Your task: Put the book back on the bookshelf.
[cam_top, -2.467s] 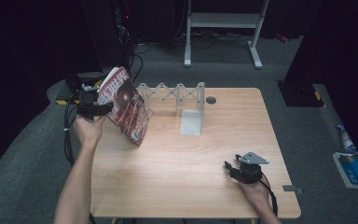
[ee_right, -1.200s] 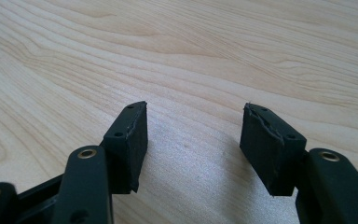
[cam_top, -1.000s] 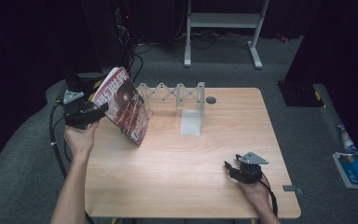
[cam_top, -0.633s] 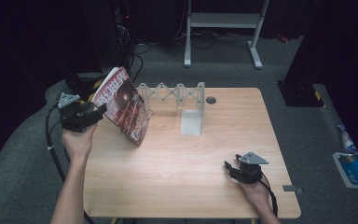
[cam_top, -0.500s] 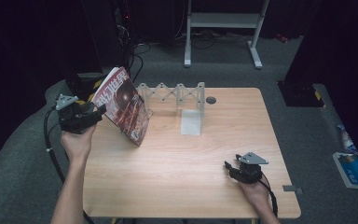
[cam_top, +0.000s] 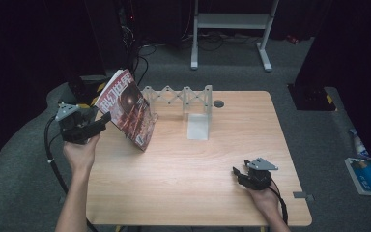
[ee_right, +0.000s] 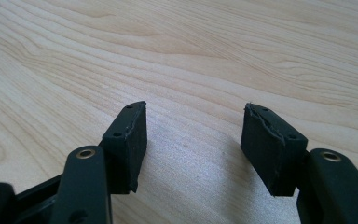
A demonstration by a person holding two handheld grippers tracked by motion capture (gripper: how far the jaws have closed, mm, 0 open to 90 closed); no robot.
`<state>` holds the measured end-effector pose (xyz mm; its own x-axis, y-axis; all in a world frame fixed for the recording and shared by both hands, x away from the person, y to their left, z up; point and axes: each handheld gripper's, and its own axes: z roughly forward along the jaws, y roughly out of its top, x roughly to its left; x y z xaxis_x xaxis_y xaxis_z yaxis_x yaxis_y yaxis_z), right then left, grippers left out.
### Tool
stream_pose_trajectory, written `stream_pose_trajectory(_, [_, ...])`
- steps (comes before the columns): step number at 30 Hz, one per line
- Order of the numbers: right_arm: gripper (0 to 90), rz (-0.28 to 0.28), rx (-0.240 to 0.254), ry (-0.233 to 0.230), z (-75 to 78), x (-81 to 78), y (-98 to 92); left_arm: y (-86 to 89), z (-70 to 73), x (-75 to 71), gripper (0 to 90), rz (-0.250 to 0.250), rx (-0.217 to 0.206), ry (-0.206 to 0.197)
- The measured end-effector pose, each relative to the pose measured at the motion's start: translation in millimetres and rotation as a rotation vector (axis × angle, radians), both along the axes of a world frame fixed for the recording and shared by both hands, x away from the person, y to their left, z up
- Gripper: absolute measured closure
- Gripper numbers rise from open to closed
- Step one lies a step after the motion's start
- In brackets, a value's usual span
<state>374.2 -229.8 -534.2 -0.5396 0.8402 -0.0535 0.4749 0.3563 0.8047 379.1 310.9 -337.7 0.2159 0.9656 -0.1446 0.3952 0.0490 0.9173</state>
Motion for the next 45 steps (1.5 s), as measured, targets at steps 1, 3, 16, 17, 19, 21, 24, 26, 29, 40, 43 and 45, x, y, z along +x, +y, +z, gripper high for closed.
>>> stream_pose_trajectory(1, [40.8,0.0,0.001,0.0,0.0,0.0,0.0,-0.8,-0.6,-1.4,33.6,-0.003,-0.004,-0.002])
stream_pose_trajectory(3, [40.8,0.0,0.001,0.001,0.0,0.1,-0.1,-1.7,-1.4,-3.0,33.6,-0.009,-0.002,-0.001])
stream_pose_trajectory(16, [40.8,-0.001,0.002,0.0,-0.1,0.2,-0.1,-9.7,-3.0,-11.1,33.7,-0.055,-0.014,0.002])
stream_pose_trajectory(17, [40.8,-0.001,0.002,0.0,-0.1,0.2,-0.1,-9.7,-3.0,-11.1,33.7,-0.055,-0.014,0.002])
stream_pose_trajectory(19, [40.8,0.0,0.002,0.0,-0.1,0.2,-0.1,-12.4,-2.9,-12.5,33.7,-0.063,-0.013,0.0])
stream_pose_trajectory(21, [40.8,-0.001,0.001,-0.001,-0.1,0.1,0.0,-14.1,-3.4,-13.5,33.7,-0.073,-0.016,0.001])
stream_pose_trajectory(24, [40.8,-0.001,0.001,-0.001,-0.1,0.1,0.0,-16.6,-3.7,-15.0,33.7,-0.082,-0.015,0.003])
stream_pose_trajectory(26, [40.8,-0.001,0.002,0.0,-0.1,0.1,0.0,-18.0,-4.2,-16.0,33.7,-0.088,-0.016,0.003])
stream_pose_trajectory(29, [40.8,-0.001,0.002,0.0,-0.1,0.2,-0.1,-20.5,-5.6,-17.5,33.7,-0.096,-0.02,0.0])
stream_pose_trajectory(40, [40.8,-0.001,0.001,-0.001,-0.1,0.1,0.1,-30.1,-11.7,-21.1,33.8,-0.128,-0.027,0.009])
stream_pose_trajectory(43, [40.8,-0.001,0.002,-0.001,-0.1,0.1,0.0,-32.5,-12.7,-22.2,33.8,-0.136,-0.026,0.01])
stream_pose_trajectory(45, [40.8,-0.001,0.001,-0.001,-0.1,0.0,0.1,-34.1,-13.0,-22.7,33.8,-0.14,-0.026,0.011])
